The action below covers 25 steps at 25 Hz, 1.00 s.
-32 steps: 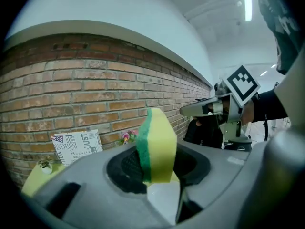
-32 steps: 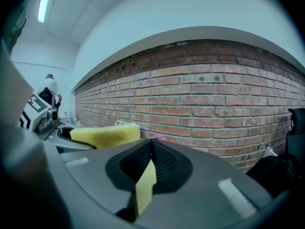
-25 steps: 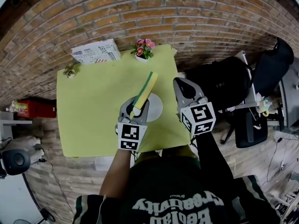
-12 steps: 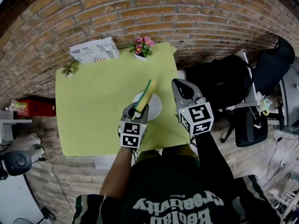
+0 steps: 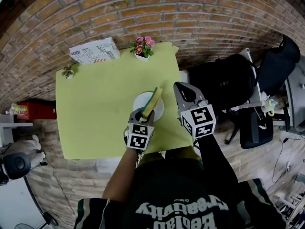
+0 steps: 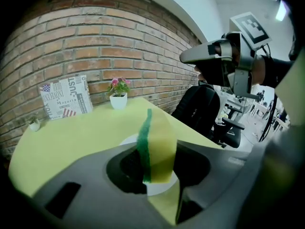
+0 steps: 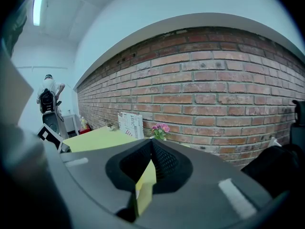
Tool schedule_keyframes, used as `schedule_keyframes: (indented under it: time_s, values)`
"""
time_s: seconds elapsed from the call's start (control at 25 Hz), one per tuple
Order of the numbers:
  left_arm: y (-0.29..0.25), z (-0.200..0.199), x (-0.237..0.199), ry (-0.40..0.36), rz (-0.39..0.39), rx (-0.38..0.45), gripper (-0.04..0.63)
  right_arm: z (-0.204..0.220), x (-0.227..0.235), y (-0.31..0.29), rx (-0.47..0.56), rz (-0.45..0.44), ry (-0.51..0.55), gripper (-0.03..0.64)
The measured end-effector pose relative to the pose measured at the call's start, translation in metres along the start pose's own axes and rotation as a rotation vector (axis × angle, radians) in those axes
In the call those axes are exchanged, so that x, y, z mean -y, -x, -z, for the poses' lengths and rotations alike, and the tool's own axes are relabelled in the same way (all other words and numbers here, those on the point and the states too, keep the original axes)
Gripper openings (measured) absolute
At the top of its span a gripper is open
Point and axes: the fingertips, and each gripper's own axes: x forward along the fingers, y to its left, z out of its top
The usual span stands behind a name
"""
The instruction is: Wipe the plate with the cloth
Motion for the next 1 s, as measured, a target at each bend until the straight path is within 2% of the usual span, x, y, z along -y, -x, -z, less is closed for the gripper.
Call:
schedule_keyframes:
  time_s: [0.16, 0.56, 0.8, 1.0]
  values:
    - [-0.009, 0.013, 0.001, -0.003, 0.004, -0.018, 0.132, -0.001, -0.001, 0.001, 0.002, -0.002, 0.001, 0.014]
    - [-0.008, 0.016, -0.004, -0.009, -0.013, -0.025, 0.132, -0.001, -0.006, 0.0, 0.002, -0.009, 0.008, 0.014]
    - [-0.001, 0.019, -0.022, 0.008, -0.064, -0.015, 0.132, -0.001, -0.01, 0.0, 0.002, -0.017, 0.013, 0.014]
    - [0.014, 0.028, -0.04, 0.05, -0.109, -0.047, 0.132, -0.002, -0.016, -0.002, -0.002, -0.028, 0.019, 0.014]
